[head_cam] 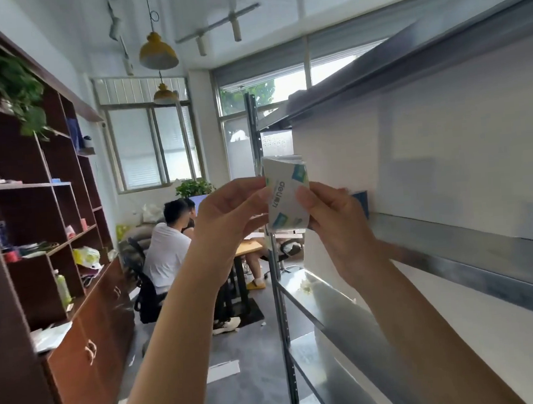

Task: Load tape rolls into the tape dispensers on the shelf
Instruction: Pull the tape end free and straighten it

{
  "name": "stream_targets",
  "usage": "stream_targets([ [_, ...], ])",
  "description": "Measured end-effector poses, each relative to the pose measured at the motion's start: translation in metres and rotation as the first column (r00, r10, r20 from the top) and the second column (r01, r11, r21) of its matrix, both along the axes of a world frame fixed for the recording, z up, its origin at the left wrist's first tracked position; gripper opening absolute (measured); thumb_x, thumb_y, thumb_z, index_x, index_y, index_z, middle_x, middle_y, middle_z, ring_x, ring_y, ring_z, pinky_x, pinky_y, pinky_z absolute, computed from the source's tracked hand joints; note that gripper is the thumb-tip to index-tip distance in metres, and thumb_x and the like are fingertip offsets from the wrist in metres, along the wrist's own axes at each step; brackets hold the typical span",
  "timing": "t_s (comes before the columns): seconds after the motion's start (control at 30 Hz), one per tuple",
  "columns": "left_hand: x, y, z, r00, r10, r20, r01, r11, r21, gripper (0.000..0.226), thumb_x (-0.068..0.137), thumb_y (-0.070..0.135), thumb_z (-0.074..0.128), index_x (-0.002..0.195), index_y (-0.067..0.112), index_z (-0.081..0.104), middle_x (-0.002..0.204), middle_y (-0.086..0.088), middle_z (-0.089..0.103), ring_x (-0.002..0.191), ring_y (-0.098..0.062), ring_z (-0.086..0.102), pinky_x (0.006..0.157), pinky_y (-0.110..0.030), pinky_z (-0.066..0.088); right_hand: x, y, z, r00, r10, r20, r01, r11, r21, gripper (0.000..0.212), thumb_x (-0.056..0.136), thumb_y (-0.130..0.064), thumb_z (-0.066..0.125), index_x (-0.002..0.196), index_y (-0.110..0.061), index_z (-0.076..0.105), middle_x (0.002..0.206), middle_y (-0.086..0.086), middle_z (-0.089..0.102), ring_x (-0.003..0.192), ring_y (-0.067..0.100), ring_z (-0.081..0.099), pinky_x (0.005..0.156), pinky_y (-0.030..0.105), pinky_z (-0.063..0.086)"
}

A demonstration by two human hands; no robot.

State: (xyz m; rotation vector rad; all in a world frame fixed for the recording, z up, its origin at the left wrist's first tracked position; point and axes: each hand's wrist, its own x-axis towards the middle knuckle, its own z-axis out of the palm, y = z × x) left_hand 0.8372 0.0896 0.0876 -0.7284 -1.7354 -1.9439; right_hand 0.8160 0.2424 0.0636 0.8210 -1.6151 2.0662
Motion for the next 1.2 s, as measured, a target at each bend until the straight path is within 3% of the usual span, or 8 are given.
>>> stream_targets([
  [0.07, -0.01, -0.006, -0.008, 1.0, 0.011, 0.026, -0.011, 1.0, 0.019, 0.016, 0.082, 0.012, 0.064, 0.097, 0.009, 0.069, 0.09, -0.005, 0.075, 0.085, -0.022, 0.071, 0.076, -0.032, 0.059, -0.011, -0.007, -0.005, 1.0, 0.017, 0.01, -0.016, 1.0, -0.017, 0.013, 0.084, -0.031, 0.062, 0.088, -0.032, 0.074, 0.088, -0.002, 0.074, 0.09, 0.017, 0.067, 0.082, 0.031, 0.054],
  [0.13, -0.021, -0.012, -0.015, 0.998, 0.024, 0.063, -0.026, 0.999, 0.029, 0.026, 0.08, 0.018, 0.066, 0.103, 0.006, 0.068, 0.095, -0.01, 0.074, 0.086, -0.025, 0.071, 0.077, -0.042, 0.057, -0.021, -0.014, -0.008, 1.0, -0.008, -0.001, 0.008, 1.0, -0.01, 0.019, 0.09, -0.022, 0.059, 0.086, -0.034, 0.074, 0.085, -0.004, 0.074, 0.085, 0.013, 0.067, 0.072, 0.02, 0.053],
  [0.27, -0.047, -0.025, -0.016, 0.996, 0.021, 0.086, -0.023, 1.0, 0.018, 0.04, 0.07, 0.029, 0.069, 0.102, 0.005, 0.067, 0.094, -0.012, 0.074, 0.083, -0.026, 0.072, 0.078, -0.042, 0.049, -0.045, -0.029, -0.009, 0.999, -0.051, -0.008, 0.051, 0.998, 0.028, 0.021, 0.091, -0.022, 0.059, 0.084, -0.036, 0.073, 0.079, -0.008, 0.074, 0.076, 0.003, 0.067, 0.064, 0.013, 0.05],
  [0.47, -0.103, -0.048, -0.012, 0.999, -0.017, 0.039, 0.016, 0.999, 0.032, 0.028, 0.069, 0.02, 0.069, 0.095, 0.009, 0.07, 0.09, -0.006, 0.075, 0.083, -0.021, 0.071, 0.071, -0.027, 0.057, -0.104, -0.054, -0.006, 0.998, -0.06, -0.015, 0.061, 0.998, 0.028, 0.017, 0.091, -0.022, 0.059, 0.088, -0.033, 0.072, 0.085, -0.001, 0.074, 0.08, 0.01, 0.067, 0.068, 0.021, 0.054],
  [0.6, -0.152, -0.066, -0.003, 1.0, 0.003, 0.01, -0.003, 0.998, 0.061, 0.031, 0.067, 0.014, 0.07, 0.097, 0.006, 0.068, 0.092, -0.008, 0.075, 0.085, -0.023, 0.071, 0.073, -0.029, 0.059, -0.153, -0.074, 0.005, 0.997, -0.07, -0.043, 0.071, 0.997, 0.036, 0.013, 0.09, -0.023, 0.059, 0.094, -0.029, 0.07, 0.092, 0.003, 0.072, 0.086, 0.017, 0.066, 0.077, 0.027, 0.056],
  [0.73, -0.207, -0.082, 0.011, 1.0, -0.008, -0.007, 0.008, 0.998, 0.064, 0.028, 0.067, 0.014, 0.07, 0.094, 0.007, 0.069, 0.091, -0.008, 0.075, 0.087, -0.023, 0.071, 0.076, -0.032, 0.059, -0.206, -0.09, 0.018, 0.996, -0.073, -0.05, 0.074, 0.997, 0.016, 0.014, 0.09, -0.028, 0.059, 0.1, -0.027, 0.069, 0.095, 0.002, 0.072, 0.092, 0.022, 0.065, 0.074, 0.026, 0.052],
  [0.97, -0.297, -0.096, 0.034, 0.999, -0.028, -0.026, 0.03, 0.996, 0.081, 0.036, 0.067, 0.014, 0.07, 0.101, 0.002, 0.068, 0.096, -0.012, 0.073, 0.088, -0.022, 0.071, 0.075, -0.028, 0.057, -0.302, -0.105, 0.042, 0.988, -0.118, -0.094, 0.121, 0.993, 0.017, 0.02, 0.091, -0.027, 0.059, 0.106, -0.021, 0.07, 0.101, 0.007, 0.072, 0.098, 0.027, 0.065, 0.092, 0.045, 0.053],
  [1.2, -0.372, -0.107, 0.037, 0.998, -0.052, -0.025, 0.054, 0.994, 0.09, 0.032, 0.068, 0.015, 0.069, 0.097, 0.0, 0.068, 0.095, -0.014, 0.073, 0.09, -0.024, 0.071, 0.075, -0.028, 0.057, -0.377, -0.116, 0.046, 0.985, -0.14, -0.104, 0.145, 0.989, 0.039, 0.024, 0.092, -0.027, 0.058, 0.109, -0.015, 0.069, 0.101, 0.009, 0.071, 0.099, 0.028, 0.063, 0.09, 0.047, 0.053],
])
